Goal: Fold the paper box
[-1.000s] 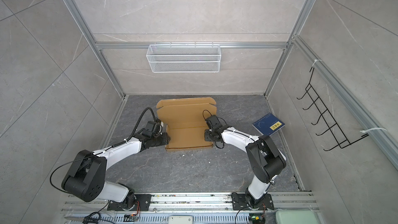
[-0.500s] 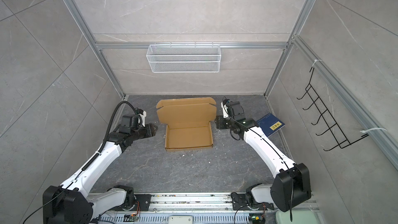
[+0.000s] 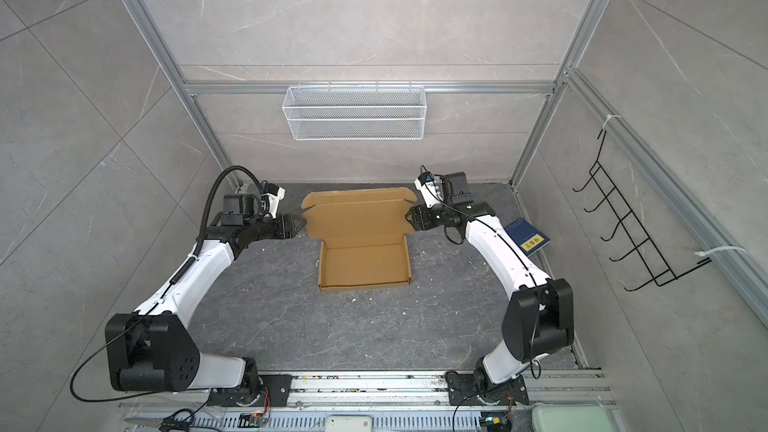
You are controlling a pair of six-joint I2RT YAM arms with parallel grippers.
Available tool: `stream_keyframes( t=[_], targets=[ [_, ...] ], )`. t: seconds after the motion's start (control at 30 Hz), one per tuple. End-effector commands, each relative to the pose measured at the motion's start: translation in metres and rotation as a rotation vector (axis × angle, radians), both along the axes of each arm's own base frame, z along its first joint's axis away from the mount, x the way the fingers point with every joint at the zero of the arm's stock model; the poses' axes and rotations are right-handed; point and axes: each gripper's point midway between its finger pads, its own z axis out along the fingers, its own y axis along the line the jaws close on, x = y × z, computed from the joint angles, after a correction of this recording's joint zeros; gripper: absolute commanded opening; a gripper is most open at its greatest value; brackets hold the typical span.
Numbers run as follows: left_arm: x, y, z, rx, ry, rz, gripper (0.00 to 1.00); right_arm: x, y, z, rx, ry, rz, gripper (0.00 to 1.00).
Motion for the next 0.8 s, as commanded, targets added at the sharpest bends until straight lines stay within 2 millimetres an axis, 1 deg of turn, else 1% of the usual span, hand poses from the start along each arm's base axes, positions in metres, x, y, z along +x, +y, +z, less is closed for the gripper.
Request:
stream_keyframes(
  t=[0.0,0.07,0.13,0.27,0.37,0.5,0.67,0.77],
  targets=[
    [0.016,-0.006,0.021,0.003,-0.121,-0.08,0.63,0.02,0.005,0.011,-0.02,-0.071,0.063,0.72],
    [0.019,-0.009,0.02,-0.008,-0.121,-0.106,0.63,0.028,0.003,0.002,-0.034,-0.057,0.063,0.72],
    [0.021,-0.014,0.017,-0.019,-0.123,-0.136,0.63,0.034,0.003,-0.002,-0.033,-0.06,0.072,0.72],
    [0.027,-0.017,0.005,-0.008,-0.127,-0.182,0.63,0.041,0.013,-0.009,-0.014,-0.052,0.14,0.73],
    [0.031,-0.02,0.001,-0.008,-0.129,-0.216,0.62,0.042,0.023,-0.011,0.01,-0.035,0.199,0.72],
    [0.037,-0.023,0.003,-0.008,-0.143,-0.236,0.59,0.04,0.03,-0.013,0.035,-0.017,0.245,0.69],
    [0.042,-0.026,0.0,-0.035,-0.139,-0.238,0.5,0.036,0.033,-0.021,0.052,0.01,0.262,0.64],
    [0.043,-0.028,0.0,-0.058,-0.148,-0.236,0.47,0.033,0.034,-0.02,0.074,0.012,0.259,0.6]
  ],
)
